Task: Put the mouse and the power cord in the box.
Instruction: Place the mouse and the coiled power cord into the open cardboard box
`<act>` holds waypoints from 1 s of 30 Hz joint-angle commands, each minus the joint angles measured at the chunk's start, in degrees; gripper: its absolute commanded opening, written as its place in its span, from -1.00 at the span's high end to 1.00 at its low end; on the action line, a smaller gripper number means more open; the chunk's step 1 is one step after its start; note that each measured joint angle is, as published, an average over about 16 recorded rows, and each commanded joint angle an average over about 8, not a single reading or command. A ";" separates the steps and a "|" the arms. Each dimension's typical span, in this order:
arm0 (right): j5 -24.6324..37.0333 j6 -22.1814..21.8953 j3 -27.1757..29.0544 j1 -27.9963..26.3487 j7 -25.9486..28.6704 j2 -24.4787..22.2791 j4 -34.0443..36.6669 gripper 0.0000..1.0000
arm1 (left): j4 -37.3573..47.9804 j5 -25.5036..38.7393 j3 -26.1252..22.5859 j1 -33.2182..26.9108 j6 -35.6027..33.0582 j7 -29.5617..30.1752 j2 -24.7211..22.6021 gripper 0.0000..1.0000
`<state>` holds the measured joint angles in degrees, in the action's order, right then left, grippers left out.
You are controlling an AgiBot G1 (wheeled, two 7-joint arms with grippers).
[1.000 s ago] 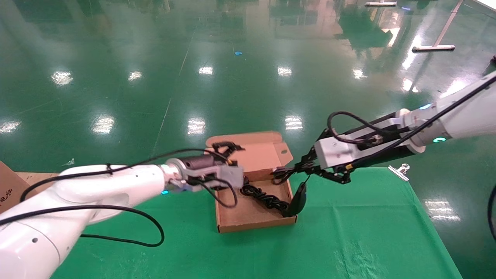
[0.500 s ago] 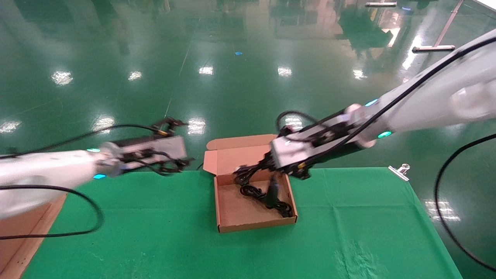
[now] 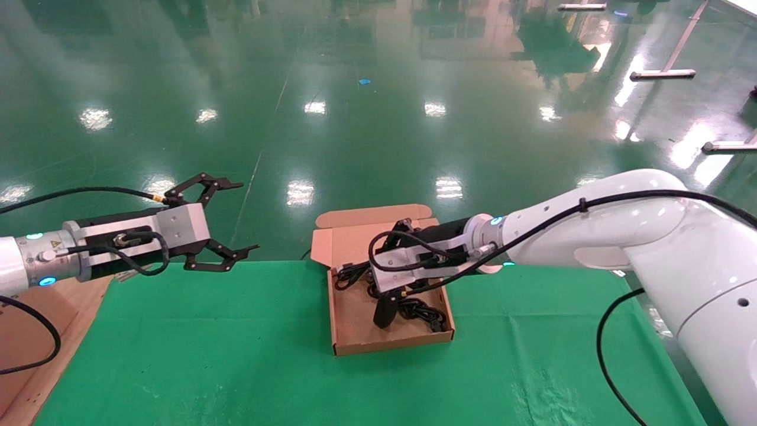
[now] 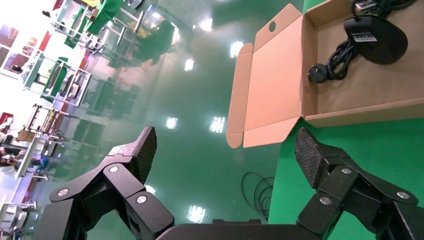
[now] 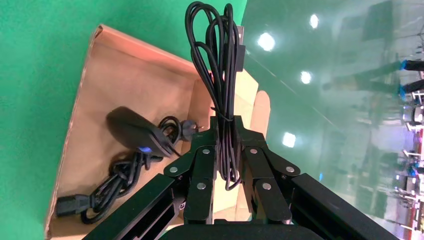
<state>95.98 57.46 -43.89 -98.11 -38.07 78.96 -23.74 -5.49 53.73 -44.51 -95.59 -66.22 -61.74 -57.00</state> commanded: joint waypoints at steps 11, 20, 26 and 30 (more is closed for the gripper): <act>-0.26 0.24 -0.07 -0.06 -0.06 -0.61 -0.39 -1.00 | -0.32 -0.08 0.12 0.18 0.05 0.40 -0.12 -1.00; -4.21 2.48 2.29 2.56 3.84 -3.54 -3.68 -1.00 | -7.21 -1.27 2.97 3.61 -1.88 7.67 2.07 -1.00; -9.63 5.27 5.06 6.25 8.72 -7.93 -8.69 -1.00 | -14.01 -2.45 5.82 7.01 -3.84 14.91 4.29 -1.00; -13.18 7.11 6.89 8.67 11.93 -10.81 -11.98 -1.00 | -18.48 -3.23 7.69 9.24 -5.13 19.66 5.76 -1.00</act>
<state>82.78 64.58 -37.00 -89.43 -26.13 68.14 -35.73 -23.98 50.50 -36.81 -86.34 -71.36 -42.05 -51.24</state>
